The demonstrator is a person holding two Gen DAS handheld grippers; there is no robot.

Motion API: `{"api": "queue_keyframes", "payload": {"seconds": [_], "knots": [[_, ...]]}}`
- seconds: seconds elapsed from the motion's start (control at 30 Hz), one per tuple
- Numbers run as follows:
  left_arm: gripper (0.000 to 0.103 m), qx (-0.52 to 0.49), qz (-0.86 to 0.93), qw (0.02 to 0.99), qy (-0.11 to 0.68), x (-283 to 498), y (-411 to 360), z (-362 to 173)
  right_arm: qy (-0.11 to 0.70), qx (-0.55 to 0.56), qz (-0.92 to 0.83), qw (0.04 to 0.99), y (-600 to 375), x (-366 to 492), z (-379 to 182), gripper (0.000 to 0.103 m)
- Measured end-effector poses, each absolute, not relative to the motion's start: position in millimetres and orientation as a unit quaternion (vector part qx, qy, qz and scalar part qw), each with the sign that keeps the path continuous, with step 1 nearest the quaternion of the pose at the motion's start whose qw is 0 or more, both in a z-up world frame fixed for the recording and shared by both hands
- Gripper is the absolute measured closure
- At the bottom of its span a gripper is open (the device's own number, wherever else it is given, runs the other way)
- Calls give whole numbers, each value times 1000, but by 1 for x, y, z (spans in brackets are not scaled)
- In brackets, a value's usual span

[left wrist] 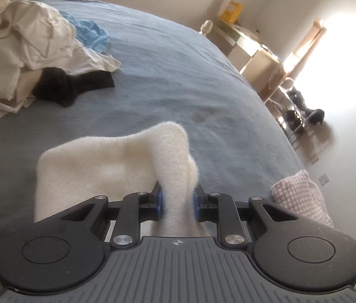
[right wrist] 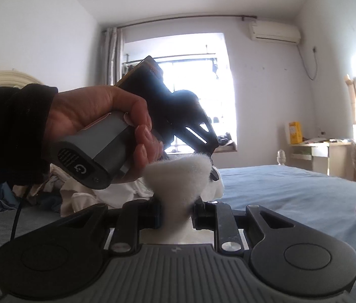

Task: Fold clothes
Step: 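Lift the pinched sweater side with both grippers and fold it over the body, then open both grippers to release the folded sweater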

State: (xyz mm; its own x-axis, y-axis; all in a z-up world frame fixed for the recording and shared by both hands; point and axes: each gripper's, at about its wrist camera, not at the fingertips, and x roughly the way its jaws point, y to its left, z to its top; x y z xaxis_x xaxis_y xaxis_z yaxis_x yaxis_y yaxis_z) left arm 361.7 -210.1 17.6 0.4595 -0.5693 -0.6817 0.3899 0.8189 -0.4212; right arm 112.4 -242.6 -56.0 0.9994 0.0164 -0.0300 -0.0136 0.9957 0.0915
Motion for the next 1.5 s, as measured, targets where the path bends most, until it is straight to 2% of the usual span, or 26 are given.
{"api": "queue_keyframes", "payload": {"seconds": [0.17,0.33,0.4,0.5,0.57,0.63,0.77,0.8,0.83,0.87,1.03,1.13,1.17,1.2,1.33,1.43,1.5], "knots": [[67,-73,-300,822,479,366,-253,-34,55,160,-19,985,-306,111,-91,79],[62,-116,-316,807,486,364,-241,-46,84,362,14,928,-379,117,-131,79],[62,-118,-325,816,463,353,-223,-34,86,419,36,903,-395,121,-140,78],[56,-105,-338,836,418,329,-192,-12,96,489,63,865,-416,128,-156,70],[50,-72,-346,854,383,306,-167,0,101,526,79,841,-429,132,-166,69],[49,-18,-348,872,343,277,-143,5,110,548,88,825,-437,135,-169,64],[48,107,-337,904,239,209,-116,-8,131,537,101,827,-448,151,-156,60],[47,129,-339,905,220,193,-113,-15,137,523,105,835,-449,156,-150,63],[47,145,-343,905,207,180,-110,-22,138,510,107,842,-444,154,-141,72],[47,151,-348,902,207,171,-110,-30,138,497,109,850,-438,150,-133,75],[47,202,-273,922,186,150,-131,-69,144,453,104,874,-421,145,-98,77],[42,206,-234,935,166,146,-147,-81,141,450,100,876,-412,138,-93,77],[35,216,-224,937,158,144,-153,-84,139,452,101,875,-412,141,-92,77],[33,225,-214,939,149,142,-158,-88,138,454,103,874,-413,143,-90,78],[35,211,-167,956,121,146,-164,-94,129,457,113,873,-415,147,-80,79],[30,185,-129,967,121,154,-149,-94,120,461,119,871,-418,149,-79,80],[30,213,-121,963,113,148,-148,-98,122,469,126,866,-420,148,-85,80]]}}
